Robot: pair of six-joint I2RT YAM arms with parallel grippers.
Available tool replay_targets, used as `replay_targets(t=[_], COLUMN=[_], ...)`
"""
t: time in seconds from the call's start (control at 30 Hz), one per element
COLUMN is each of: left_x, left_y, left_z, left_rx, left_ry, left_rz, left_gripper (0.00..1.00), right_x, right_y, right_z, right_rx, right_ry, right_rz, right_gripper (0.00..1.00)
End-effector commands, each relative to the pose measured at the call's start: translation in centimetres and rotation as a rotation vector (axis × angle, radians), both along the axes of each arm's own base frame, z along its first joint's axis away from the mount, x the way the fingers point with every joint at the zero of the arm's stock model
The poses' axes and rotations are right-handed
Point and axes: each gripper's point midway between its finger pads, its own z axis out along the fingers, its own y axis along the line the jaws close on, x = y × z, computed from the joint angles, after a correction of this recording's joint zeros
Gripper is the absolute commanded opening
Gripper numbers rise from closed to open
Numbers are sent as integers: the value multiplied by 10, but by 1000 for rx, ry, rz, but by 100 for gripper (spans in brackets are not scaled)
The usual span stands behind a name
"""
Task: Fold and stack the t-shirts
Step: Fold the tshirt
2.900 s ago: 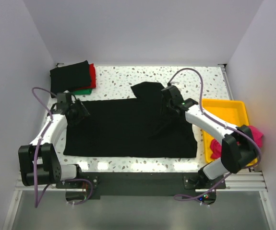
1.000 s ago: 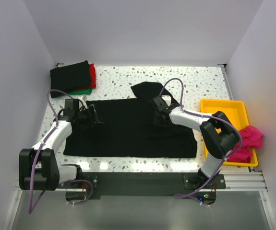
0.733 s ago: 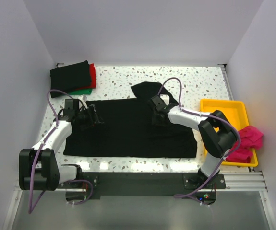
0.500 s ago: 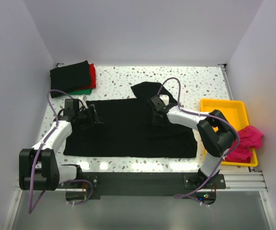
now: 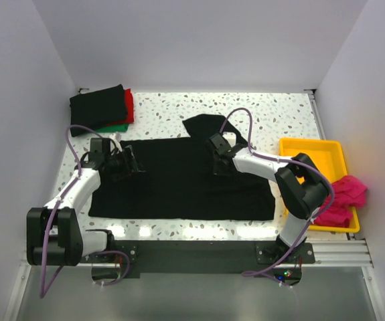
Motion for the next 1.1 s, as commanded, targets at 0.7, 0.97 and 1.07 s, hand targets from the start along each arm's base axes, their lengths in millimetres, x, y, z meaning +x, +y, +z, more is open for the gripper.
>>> replay_targets(t=[0.7,0.97,1.07], left_x=[4,4,4], left_y=[-4,-4,-4], left_z=[5,4,4], left_rx=[-3,-2,-2], left_ry=[-43,-42,-42], left_rz=[-39,-38,-38], left_gripper=[72,72,72], right_x=[13,11,10], right_y=[7,6,5], right_z=[8,6,5], right_rx=[-17,-10,-10], right_ry=[-51,-51,-50], right_rz=[-8,-21,-22], right_gripper=[32,29,25])
